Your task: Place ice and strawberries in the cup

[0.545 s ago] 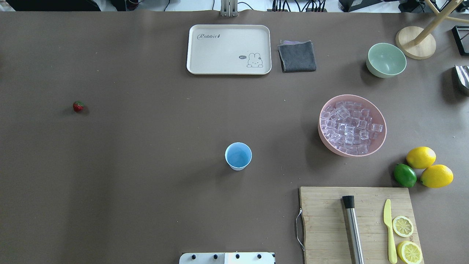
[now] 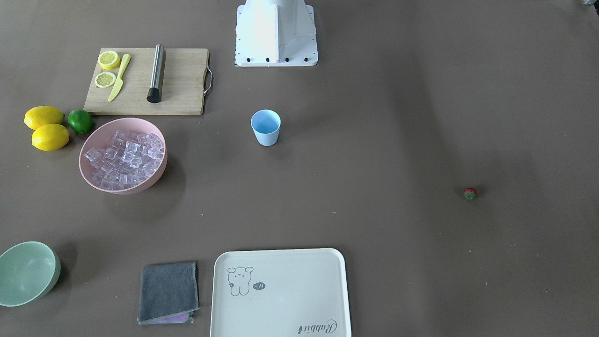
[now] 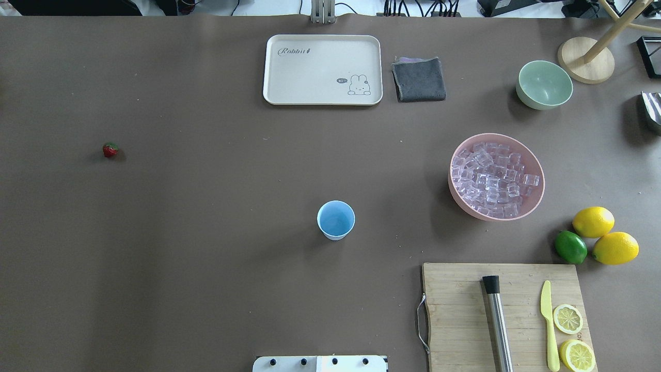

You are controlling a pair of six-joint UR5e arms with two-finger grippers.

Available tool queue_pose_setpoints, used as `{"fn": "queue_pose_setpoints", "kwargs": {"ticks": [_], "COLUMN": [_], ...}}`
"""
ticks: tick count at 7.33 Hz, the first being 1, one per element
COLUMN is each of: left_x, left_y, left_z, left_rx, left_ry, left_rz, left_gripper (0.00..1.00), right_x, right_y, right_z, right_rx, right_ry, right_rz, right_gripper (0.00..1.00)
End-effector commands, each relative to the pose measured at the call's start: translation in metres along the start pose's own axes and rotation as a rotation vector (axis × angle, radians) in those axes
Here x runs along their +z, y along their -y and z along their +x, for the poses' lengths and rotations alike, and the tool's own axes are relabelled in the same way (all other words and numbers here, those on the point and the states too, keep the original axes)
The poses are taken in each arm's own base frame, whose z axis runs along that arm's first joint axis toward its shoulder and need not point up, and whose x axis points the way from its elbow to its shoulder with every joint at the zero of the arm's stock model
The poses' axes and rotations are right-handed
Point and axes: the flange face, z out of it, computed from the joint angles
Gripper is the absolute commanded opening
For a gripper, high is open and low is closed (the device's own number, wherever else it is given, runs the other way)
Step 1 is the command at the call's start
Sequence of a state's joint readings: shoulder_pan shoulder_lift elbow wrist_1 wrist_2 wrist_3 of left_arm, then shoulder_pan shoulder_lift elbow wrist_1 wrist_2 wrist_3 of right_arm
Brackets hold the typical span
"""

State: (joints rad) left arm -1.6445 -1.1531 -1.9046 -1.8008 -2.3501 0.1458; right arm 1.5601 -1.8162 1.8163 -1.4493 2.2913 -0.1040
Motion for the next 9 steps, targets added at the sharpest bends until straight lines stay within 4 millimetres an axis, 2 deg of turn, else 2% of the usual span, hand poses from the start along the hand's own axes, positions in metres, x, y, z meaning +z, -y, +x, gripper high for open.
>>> {"fn": "queue_pose_setpoints", "kwargs": {"ticks": [1, 2, 7, 8, 9], "left_x": [0.003, 0.004, 0.002, 0.002, 0.001], "left_y": [-0.002, -0.010, -0.009, -0.008, -0.007], "left_z": [-0.002, -0.002, -0.001, -0.001, 0.000], "left_rx": [-0.003, -0.006, -0.012, -0.007, -0.002], "left_ry": [-0.002, -0.003, -0.002, -0.002, -0.002], "left_rz": [-0.004, -0.009, -0.006, -0.003, -0.001], "left_gripper": [0.98, 0.98, 0.98, 0.98, 0.98], "right_x": [-0.001, 0.000, -0.001, -0.003, -0.002], "right_y": [0.000, 0.000, 0.002, 0.005, 0.009], "right_z": [-0.001, 0.000, -0.008, -0.014, -0.022], "right_rx": [-0.001, 0.000, 0.016, 0.016, 0.069], "right_ry": [0.000, 0.003, 0.059, 0.088, 0.138], "right_rz": [0.002, 0.001, 0.006, 0.012, 0.011], "right_gripper": [1.00, 1.00, 1.00, 0.99, 0.93]}}
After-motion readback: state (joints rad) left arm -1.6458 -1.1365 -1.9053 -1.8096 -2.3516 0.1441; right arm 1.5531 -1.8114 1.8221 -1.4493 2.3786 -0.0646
